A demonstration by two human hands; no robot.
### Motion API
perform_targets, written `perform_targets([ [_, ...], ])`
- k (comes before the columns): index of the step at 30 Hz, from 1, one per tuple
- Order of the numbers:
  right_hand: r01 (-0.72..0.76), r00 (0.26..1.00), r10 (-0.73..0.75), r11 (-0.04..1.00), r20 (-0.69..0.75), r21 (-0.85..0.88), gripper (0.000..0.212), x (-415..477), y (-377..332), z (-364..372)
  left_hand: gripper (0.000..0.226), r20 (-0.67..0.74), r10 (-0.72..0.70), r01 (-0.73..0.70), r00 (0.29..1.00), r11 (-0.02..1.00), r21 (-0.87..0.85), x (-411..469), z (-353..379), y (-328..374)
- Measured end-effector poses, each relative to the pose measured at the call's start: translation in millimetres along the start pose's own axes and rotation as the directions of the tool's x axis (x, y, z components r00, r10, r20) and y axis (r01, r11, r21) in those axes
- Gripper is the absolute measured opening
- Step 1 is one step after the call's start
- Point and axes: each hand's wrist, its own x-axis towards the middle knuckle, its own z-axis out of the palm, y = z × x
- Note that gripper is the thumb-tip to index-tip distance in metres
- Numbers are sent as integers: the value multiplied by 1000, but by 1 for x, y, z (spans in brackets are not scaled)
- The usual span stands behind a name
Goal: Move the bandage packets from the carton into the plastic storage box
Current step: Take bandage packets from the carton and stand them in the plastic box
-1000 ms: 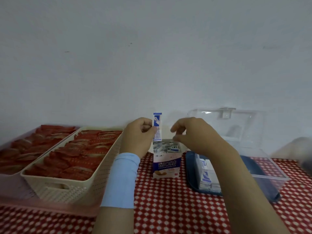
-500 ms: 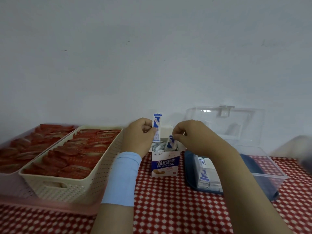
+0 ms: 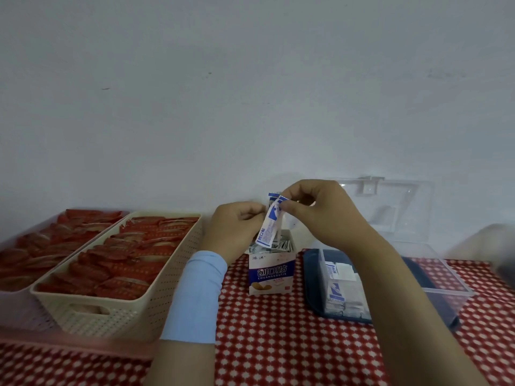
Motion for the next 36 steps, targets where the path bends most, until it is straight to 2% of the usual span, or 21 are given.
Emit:
perform_targets([
  [2, -2, 1000, 2, 1000, -26, -3, 6, 0, 1, 5, 15, 58, -29, 35, 998, 994, -107, -1, 0, 3],
  [8, 11, 999, -13, 999, 50, 44, 10, -2, -7, 2, 20, 125, -81, 103, 989, 977, -184, -3, -7, 1],
  [9, 19, 998, -23, 998, 59, 60, 10, -3, -10, 1, 23, 150, -118, 155, 982, 951, -267, -3, -7, 1],
  [11, 30, 997, -38, 993, 72, 112, 12, -4, -14, -1, 29, 242, -194, 292, 951, 824, -485, -3, -8, 2],
  [13, 20, 997, -30, 991, 73, 129, 22, -4, -15, -3, 37, 349, -164, 353, 923, 722, -595, -4, -9, 1],
  [15, 16, 998, -24, 992, 62, 125, 24, -4, -16, -3, 33, 426, -86, 373, 901, 658, -655, -6, -7, 1],
  [19, 7, 998, -19, 977, 55, 214, 19, -5, -14, 3, 30, 434, -41, 344, 900, 680, -647, -6, -7, -1],
  [23, 58, 998, -57, 981, -9, 186, 30, -1, -9, 13, 33, 374, -72, 300, 925, 742, -600, -5, -13, -4],
  [25, 48, 999, -45, 990, -28, 130, 34, 0, -1, 19, 36, 306, -97, 273, 947, 746, -607, -3, -17, -6],
  [26, 37, 999, -36, 998, -12, 49, 32, 0, 3, 21, 37, 260, -116, 258, 959, 739, -622, -2, -20, -7],
  [30, 30, 974, 61, 920, 218, -391, 24, -1, 16, 33, 13, 82, -205, 207, 975, 718, -664, 2, -31, -12],
  [33, 137, 942, 44, 854, 332, -502, 24, 0, 16, 46, 12, 57, -229, 212, 972, 741, -637, 2, -31, -12],
  [36, 173, 934, 31, 833, 356, -526, 19, 2, 14, 51, 25, 58, -238, 227, 969, 781, -582, 2, -27, -12],
])
